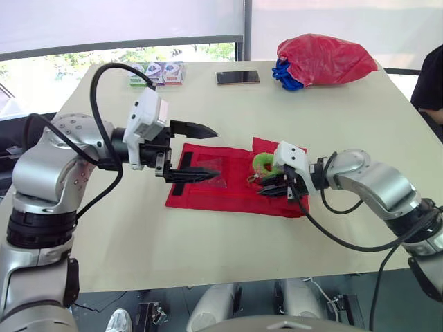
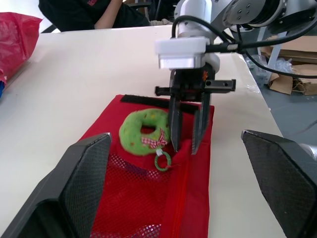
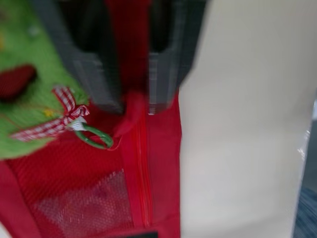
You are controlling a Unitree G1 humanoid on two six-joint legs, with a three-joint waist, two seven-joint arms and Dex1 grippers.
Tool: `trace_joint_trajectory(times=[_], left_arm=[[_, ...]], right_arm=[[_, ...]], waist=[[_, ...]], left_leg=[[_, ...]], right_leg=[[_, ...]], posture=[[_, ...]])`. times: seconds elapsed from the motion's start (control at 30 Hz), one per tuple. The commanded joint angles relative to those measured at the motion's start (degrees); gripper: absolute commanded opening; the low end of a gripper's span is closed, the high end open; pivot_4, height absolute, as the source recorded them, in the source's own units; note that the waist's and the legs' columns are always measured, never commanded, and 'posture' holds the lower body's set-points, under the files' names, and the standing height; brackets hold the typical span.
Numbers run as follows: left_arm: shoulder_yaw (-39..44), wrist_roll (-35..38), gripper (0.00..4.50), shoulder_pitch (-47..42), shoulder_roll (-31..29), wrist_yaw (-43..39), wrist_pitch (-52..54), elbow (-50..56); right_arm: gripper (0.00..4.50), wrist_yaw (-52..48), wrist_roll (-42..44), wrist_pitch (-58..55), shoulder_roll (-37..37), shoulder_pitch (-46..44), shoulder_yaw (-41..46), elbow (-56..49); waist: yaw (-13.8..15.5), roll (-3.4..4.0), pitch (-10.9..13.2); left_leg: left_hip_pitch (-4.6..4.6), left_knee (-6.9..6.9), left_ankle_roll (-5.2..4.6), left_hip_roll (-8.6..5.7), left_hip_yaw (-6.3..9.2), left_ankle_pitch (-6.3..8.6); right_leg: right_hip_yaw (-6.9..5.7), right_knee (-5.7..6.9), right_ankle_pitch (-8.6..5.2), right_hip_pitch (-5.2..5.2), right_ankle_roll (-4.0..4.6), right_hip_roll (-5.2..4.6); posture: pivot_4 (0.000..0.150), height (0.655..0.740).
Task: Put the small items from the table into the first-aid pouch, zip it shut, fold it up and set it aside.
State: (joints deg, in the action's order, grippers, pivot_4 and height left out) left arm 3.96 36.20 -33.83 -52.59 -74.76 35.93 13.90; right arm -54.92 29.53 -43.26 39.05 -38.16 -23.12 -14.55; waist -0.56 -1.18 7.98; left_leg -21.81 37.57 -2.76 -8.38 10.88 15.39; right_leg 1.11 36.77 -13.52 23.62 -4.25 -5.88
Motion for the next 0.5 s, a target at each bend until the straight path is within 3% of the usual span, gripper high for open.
trace_joint_trajectory(times=[0.03,0.13,0.3,0.5], left_arm=[[1.5,0.1,4.50,0.4,-0.6,-0.1,-1.3,-0.5],[1.4,-1.3,4.50,2.2,-0.7,0.1,-2.3,-3.3],[2.7,-2.1,4.50,5.8,0.9,4.2,-0.3,-11.6],[5.1,-0.8,4.50,5.2,4.4,9.6,3.7,-19.5]], right_arm=[[2.93,-1.7,3.4,3.0,0.2,2.5,7.7,-4.8],[4.37,-2.5,3.8,5.2,2.1,6.4,12.6,-7.1],[4.47,-1.6,6.2,7.2,3.9,11.0,22.2,-10.8],[4.47,0.4,9.8,2.7,6.2,10.3,27.4,-13.5]], waist=[[0.0,0.00,0.0],[0.0,0.01,0.0],[0.0,0.03,0.0],[0.0,0.01,0.0]], left_leg=[[0.00,0.00,0.00,0.00,0.00,0.00],[0.03,0.00,0.00,0.00,-0.01,0.00],[0.04,-0.04,0.00,0.00,-0.03,0.00],[0.03,-0.06,0.01,0.01,-0.02,0.00]], right_leg=[[0.00,0.00,0.00,0.00,0.00,0.00],[0.01,0.02,0.00,-0.01,0.00,0.00],[0.04,0.02,0.00,0.00,0.00,0.07],[0.03,0.02,0.00,0.00,0.00,0.05]], posture=[[0.150,0.7400],[0.150,0.7400],[0.150,0.7400],[0.150,0.7400]])
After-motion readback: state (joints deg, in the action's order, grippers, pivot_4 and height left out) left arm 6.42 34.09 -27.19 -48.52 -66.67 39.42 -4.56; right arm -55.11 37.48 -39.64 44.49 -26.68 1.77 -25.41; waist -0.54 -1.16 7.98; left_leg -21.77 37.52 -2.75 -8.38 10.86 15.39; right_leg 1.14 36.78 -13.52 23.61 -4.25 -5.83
